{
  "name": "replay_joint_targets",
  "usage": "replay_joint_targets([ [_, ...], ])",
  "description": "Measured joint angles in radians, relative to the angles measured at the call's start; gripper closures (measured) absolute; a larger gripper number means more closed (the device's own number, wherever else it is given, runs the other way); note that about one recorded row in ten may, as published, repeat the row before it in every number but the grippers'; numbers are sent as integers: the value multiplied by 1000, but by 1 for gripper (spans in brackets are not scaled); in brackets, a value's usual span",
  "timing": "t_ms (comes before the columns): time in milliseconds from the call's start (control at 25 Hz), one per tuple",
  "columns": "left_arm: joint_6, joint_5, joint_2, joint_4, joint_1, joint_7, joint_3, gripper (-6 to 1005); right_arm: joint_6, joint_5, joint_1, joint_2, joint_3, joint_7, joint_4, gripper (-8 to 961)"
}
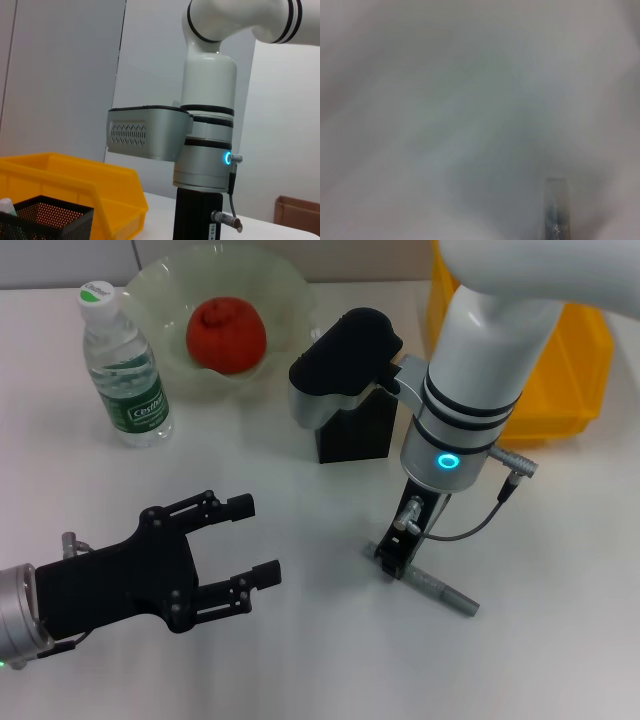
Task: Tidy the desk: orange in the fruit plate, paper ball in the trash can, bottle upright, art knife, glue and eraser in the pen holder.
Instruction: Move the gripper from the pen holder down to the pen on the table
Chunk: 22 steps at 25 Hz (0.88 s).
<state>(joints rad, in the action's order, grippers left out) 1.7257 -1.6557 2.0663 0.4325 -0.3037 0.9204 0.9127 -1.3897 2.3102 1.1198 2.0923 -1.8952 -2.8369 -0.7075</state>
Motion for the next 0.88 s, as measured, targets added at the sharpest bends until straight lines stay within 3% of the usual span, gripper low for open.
replay_joint_targets([
  [680,0,1,0,0,-2,0,0,230,9,3,0,0,-1,2,-2,800],
  [880,0,1,0,0,-2,0,0,231,11,6,-34,0,5,2,-66,805],
])
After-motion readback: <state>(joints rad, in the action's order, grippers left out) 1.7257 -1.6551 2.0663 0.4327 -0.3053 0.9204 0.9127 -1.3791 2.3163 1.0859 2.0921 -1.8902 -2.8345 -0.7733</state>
